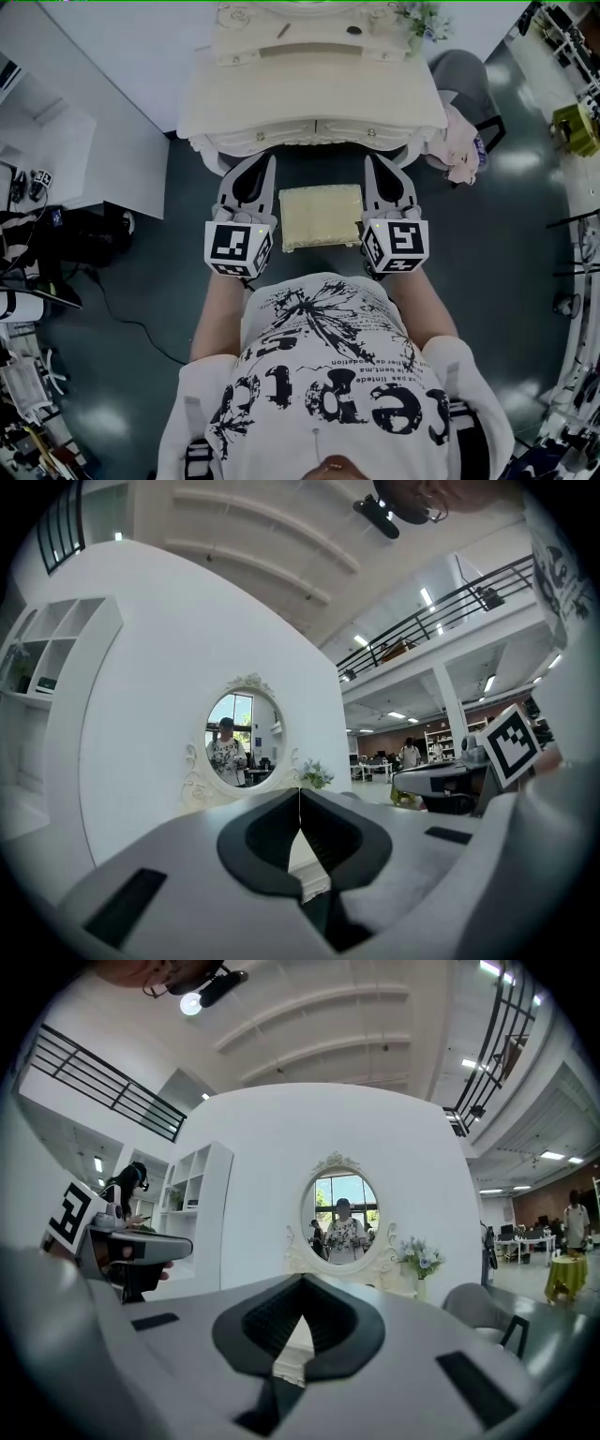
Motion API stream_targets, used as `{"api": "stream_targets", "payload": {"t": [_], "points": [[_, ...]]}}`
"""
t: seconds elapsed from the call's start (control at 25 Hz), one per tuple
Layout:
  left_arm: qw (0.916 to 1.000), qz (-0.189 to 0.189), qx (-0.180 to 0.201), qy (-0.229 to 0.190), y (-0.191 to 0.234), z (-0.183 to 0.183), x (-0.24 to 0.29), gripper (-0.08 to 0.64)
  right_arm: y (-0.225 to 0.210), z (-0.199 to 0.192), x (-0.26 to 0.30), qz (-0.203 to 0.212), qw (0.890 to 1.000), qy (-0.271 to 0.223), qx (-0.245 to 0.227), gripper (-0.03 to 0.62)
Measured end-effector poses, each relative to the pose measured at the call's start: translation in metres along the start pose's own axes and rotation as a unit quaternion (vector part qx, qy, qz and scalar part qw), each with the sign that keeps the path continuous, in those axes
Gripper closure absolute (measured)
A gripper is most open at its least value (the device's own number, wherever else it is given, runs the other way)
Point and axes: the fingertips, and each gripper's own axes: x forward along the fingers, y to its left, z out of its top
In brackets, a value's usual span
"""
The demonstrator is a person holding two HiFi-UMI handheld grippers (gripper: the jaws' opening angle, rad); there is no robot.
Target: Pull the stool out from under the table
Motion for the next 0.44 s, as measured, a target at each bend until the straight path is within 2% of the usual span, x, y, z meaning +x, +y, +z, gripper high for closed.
{"api": "stream_targets", "payload": {"t": [0.44], "points": [[0.9999, -0.011, -0.011, 0.004, -0.002, -0.009, 0.002, 0.54, 0.001, -0.001, 0.002, 0.016, 1.0, -0.003, 0.008, 0.577]]}}
